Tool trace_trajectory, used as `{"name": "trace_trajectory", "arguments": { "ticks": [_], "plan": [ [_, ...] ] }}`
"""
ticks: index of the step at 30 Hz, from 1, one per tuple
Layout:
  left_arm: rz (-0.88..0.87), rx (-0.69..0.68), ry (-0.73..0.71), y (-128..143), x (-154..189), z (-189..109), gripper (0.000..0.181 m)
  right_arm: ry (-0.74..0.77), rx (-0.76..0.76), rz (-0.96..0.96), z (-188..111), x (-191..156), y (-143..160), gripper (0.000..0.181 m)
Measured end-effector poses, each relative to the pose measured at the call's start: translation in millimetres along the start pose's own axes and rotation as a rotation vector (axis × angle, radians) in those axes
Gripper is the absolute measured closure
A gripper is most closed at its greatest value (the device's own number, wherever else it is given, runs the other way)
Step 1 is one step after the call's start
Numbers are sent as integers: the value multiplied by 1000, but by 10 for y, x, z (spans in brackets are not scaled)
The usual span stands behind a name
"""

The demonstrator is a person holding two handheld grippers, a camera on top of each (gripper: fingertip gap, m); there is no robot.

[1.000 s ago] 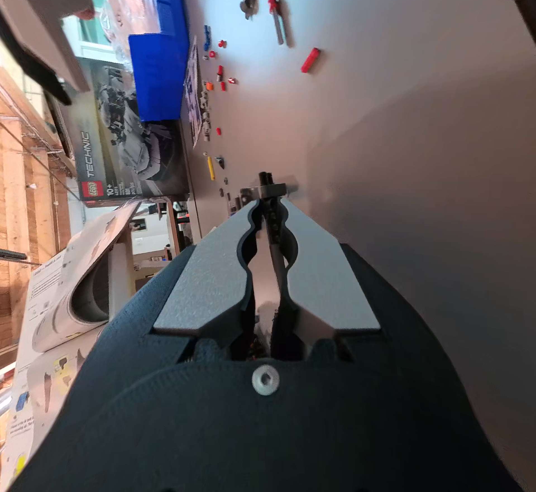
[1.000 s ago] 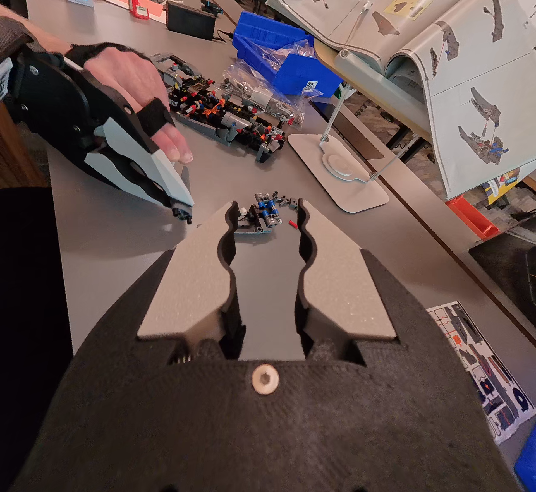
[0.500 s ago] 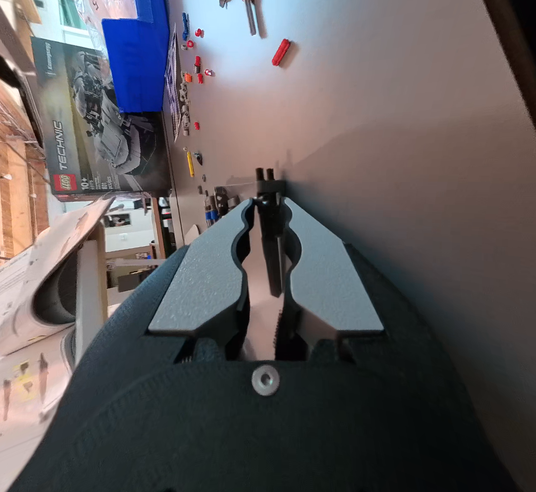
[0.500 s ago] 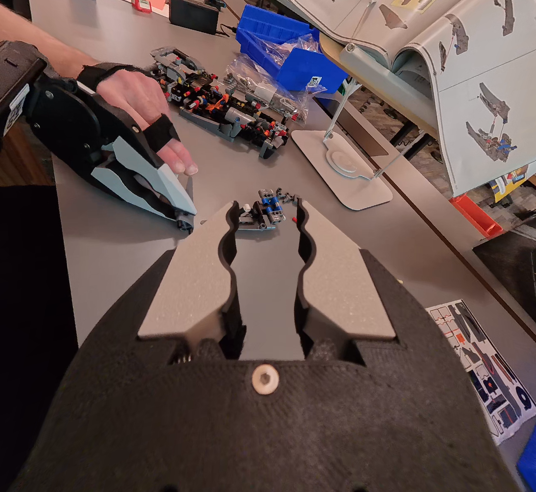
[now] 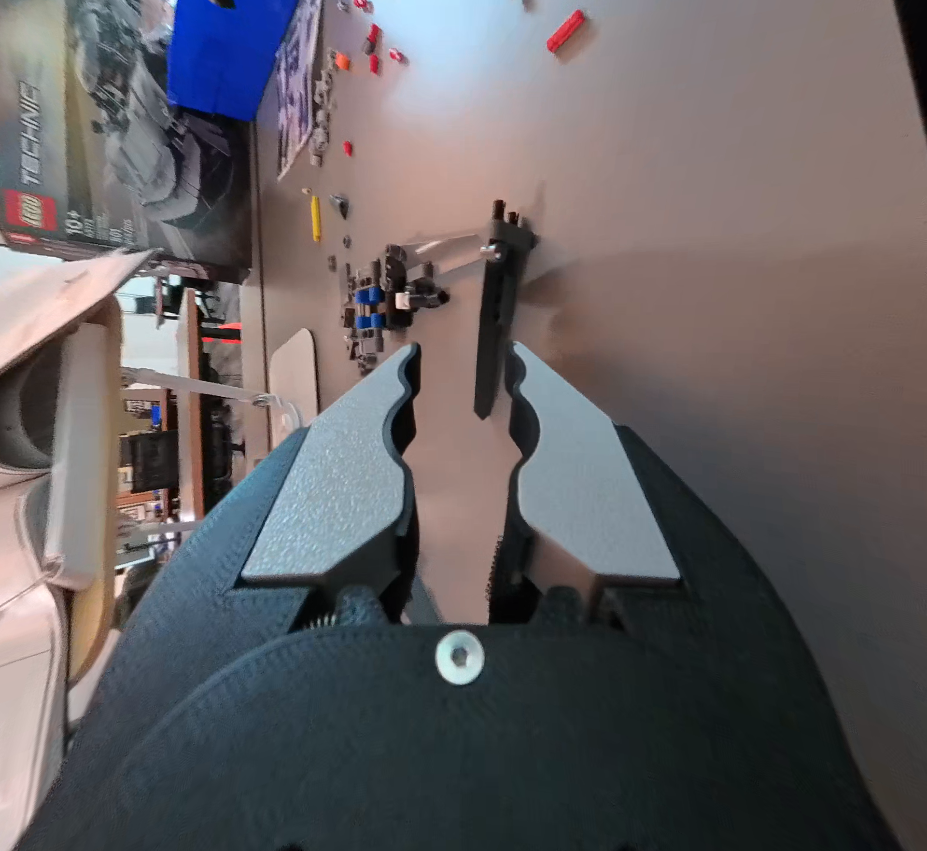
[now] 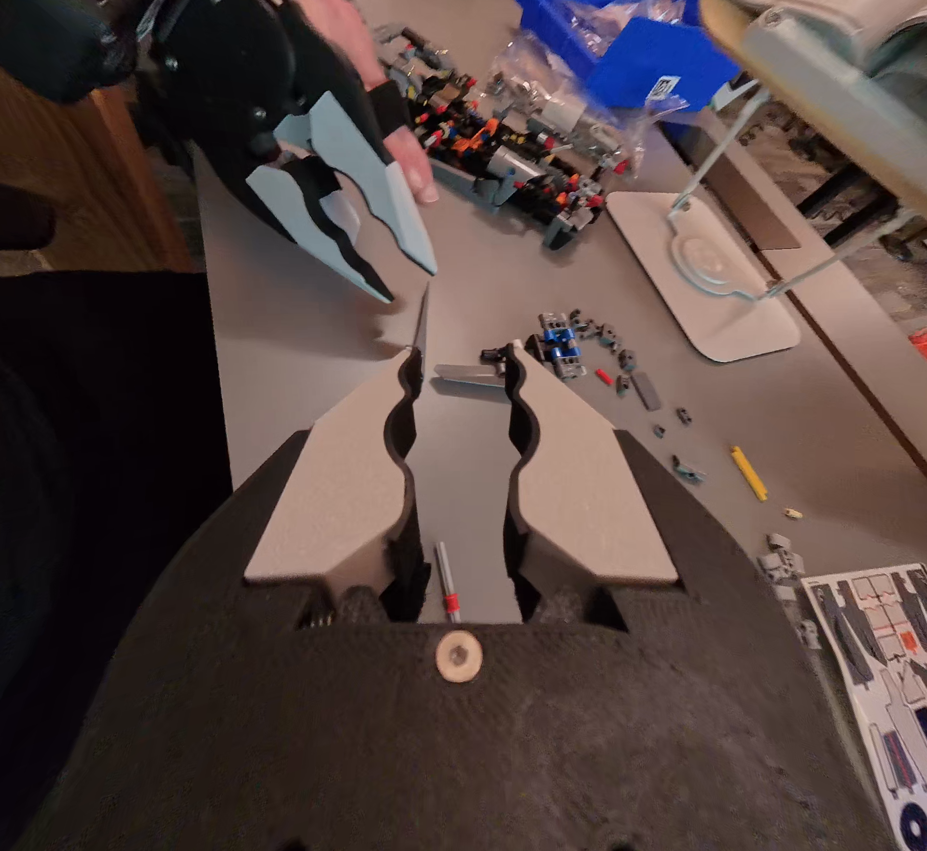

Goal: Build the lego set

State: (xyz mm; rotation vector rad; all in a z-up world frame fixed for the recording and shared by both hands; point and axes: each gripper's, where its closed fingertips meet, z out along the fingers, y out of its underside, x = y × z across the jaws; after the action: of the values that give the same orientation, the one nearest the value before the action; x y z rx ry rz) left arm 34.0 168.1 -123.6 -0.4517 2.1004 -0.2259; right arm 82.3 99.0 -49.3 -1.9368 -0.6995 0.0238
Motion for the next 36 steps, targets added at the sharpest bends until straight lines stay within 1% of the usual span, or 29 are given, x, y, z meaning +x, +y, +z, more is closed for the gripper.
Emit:
{"name": "trace_trajectory", "arguments": {
  "ticks": [3,5,6,8,10,12,15,17,18,20,22,24,28,31,34,36],
  "plan": [
    [12,-42,59,85,119,112,151,-51,-40,5,170,-139,50,151],
    [4,-41,66,85,140,148,160,-72,-74,1,278,-210,118,151],
    [-3,-32,92,67,179,140,165,-79,-86,5,316,-234,151,150],
    [4,-28,88,44,188,119,166,-90,-89,14,351,-263,185,150],
    [28,-46,106,61,251,90,173,-94,-83,29,345,-264,198,151],
    [18,-21,74,24,194,65,168,-97,-67,47,332,-249,182,151],
    [-45,0,66,5,72,65,160,-124,-76,79,377,-271,180,150],
    [-78,-18,119,25,101,135,152,-140,-97,79,429,-304,208,149],
    [-86,-22,142,31,127,182,152,-145,-104,80,452,-318,221,149],
    [-105,-33,159,49,144,245,167,-145,-113,83,473,-329,246,148],
    [-100,-38,178,47,167,229,171,-141,-110,93,453,-326,268,149],
    [-64,-20,137,10,142,182,181,-138,-102,107,415,-315,290,149],
    [18,-52,58,46,159,152,176,-142,-90,117,374,-314,308,151],
    [-22,-27,46,41,144,87,174,-146,-92,109,375,-339,314,151],
    [-36,-25,38,58,128,55,167,-153,-88,109,401,-366,304,150],
    [-35,-26,64,52,178,71,166,-160,-97,107,456,-381,309,149]
  ]
}}
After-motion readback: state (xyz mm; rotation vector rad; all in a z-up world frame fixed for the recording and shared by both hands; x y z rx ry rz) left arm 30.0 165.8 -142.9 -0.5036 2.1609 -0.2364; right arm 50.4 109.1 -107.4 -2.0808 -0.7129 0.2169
